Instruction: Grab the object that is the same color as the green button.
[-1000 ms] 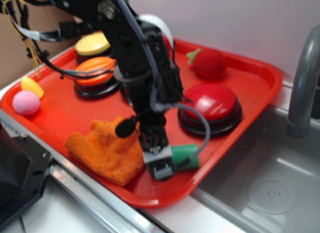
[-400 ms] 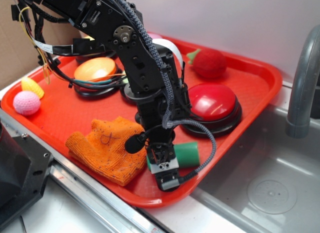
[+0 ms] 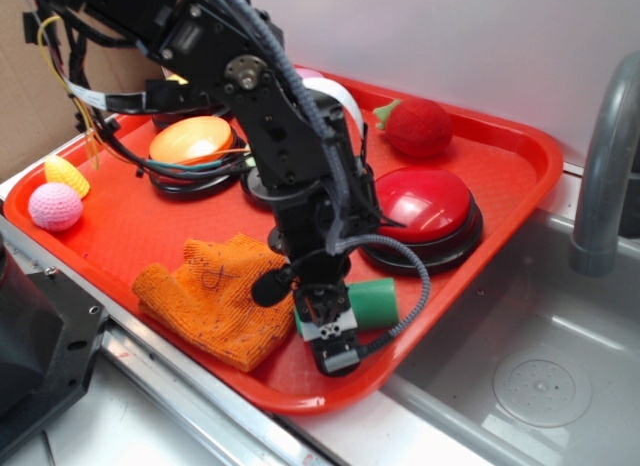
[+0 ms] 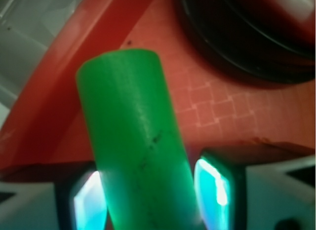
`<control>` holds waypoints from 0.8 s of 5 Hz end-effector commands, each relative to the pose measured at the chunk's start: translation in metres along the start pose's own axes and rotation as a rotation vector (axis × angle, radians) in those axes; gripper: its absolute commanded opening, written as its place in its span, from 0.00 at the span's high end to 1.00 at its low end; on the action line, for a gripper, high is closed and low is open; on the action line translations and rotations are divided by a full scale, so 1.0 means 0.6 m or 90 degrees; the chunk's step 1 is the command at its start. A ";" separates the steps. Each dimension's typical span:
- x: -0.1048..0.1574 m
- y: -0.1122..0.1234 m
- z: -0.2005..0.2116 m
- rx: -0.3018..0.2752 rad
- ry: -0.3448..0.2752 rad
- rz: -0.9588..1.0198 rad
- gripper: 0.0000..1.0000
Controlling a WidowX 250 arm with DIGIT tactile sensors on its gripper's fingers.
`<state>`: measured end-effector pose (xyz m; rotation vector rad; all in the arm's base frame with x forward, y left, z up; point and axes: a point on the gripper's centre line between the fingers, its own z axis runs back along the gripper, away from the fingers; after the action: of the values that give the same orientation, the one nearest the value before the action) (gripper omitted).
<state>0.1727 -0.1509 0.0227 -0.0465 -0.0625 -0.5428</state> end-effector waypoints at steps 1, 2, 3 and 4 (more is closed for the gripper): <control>0.002 0.020 0.095 0.045 -0.002 0.126 1.00; -0.018 0.047 0.154 0.080 0.006 0.211 1.00; -0.037 0.081 0.198 0.078 -0.002 0.274 1.00; -0.068 0.111 0.246 0.081 -0.019 0.340 1.00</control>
<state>0.1641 -0.0584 0.1507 0.0639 -0.0601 -0.0179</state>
